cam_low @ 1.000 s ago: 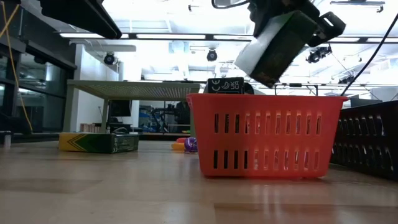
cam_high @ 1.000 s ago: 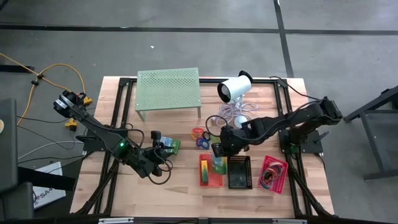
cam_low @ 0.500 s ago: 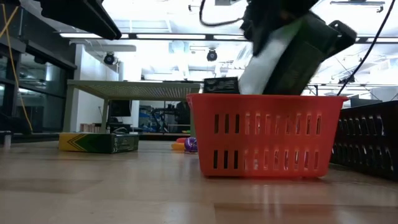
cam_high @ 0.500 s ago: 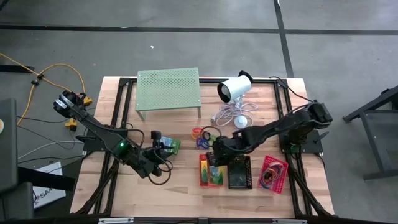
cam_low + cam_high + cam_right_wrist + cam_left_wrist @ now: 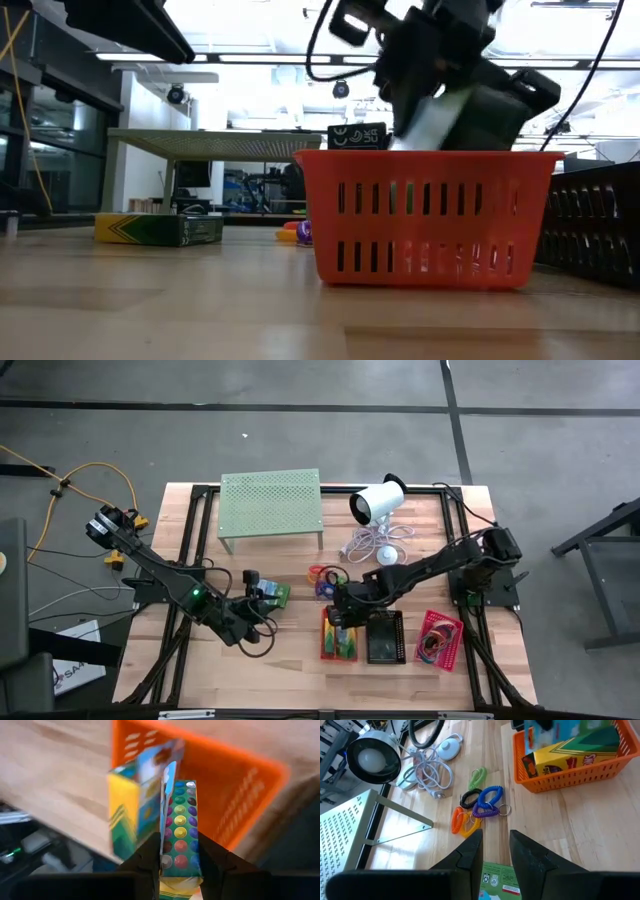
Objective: Pick & Place Office Desk Supplies
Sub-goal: Put the bottom crayon box into the orange basket
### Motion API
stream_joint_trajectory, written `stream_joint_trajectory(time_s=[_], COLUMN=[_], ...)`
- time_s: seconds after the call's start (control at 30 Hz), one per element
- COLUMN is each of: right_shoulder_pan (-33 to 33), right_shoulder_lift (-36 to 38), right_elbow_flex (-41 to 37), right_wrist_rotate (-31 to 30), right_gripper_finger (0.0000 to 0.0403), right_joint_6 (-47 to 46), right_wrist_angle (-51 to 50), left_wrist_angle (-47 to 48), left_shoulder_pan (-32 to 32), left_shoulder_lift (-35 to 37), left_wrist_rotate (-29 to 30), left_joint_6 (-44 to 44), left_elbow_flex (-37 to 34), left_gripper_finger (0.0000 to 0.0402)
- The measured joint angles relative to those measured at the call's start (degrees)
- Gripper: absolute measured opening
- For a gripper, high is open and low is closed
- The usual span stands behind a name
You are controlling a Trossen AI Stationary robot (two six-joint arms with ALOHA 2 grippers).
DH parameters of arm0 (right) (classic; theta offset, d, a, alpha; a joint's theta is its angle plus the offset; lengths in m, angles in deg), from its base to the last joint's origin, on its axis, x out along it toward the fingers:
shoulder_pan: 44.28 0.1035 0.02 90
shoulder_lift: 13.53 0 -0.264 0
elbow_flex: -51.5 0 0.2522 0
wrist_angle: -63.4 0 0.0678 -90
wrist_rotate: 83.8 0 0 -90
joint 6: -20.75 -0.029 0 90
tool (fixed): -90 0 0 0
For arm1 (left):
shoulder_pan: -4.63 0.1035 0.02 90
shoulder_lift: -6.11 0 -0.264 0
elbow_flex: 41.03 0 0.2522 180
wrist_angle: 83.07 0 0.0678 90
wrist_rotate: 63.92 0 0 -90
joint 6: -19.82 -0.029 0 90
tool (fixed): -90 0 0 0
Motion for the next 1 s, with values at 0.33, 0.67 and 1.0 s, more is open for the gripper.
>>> stream_joint_trajectory(time_s=[0.33,0.67,1.0], right_shoulder_pan=[-1.9,-2.0,-2.0], right_shoulder_lift=[-0.4,-0.4,-0.4], right_elbow_flex=[0.0,0.0,0.0], right_wrist_rotate=[0.9,2.7,4.1], right_gripper_finger=[0.0082,0.0084,0.0086], right_joint_6=[0.3,-0.6,-1.4], right_wrist_angle=[-0.1,-0.4,-2.0], left_wrist_angle=[0.2,0.2,0.3], left_shoulder_pan=[-0.1,-0.1,-0.1], left_shoulder_lift=[0.0,0.0,0.0], left_wrist_rotate=[-1.0,-1.4,-1.3], left_joint_6=[0.0,0.0,0.0], left_elbow_flex=[0.0,0.0,0.0], left_gripper_finger=[0.0089,0.0089,0.0089])
